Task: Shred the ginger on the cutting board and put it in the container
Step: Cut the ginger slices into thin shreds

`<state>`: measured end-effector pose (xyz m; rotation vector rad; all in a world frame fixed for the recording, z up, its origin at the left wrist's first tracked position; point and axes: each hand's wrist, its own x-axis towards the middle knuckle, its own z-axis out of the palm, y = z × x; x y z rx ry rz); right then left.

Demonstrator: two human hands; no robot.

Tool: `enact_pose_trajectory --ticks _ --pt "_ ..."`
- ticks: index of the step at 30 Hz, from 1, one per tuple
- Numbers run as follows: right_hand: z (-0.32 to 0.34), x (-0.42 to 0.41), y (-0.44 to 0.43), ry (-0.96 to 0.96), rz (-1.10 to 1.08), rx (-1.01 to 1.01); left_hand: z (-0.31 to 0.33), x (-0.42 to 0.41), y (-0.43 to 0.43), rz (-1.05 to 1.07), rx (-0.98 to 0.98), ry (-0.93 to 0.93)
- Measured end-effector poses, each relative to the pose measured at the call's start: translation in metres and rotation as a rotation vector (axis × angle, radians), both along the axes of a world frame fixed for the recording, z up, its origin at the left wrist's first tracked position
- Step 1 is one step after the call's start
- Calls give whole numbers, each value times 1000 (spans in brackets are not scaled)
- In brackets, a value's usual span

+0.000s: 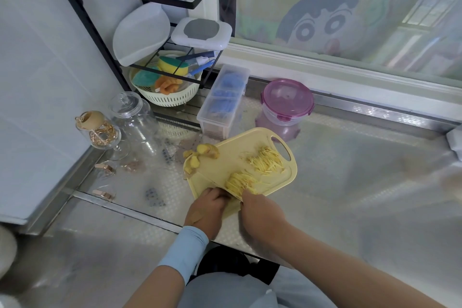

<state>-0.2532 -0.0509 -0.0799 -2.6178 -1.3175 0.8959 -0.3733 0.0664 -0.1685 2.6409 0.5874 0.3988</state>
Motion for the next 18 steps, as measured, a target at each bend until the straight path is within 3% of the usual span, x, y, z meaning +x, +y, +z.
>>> enact_pose_trajectory --ticks 18 --pt "-7 0 6 7 -13 -25 2 -2 -6 62 -14 -92"
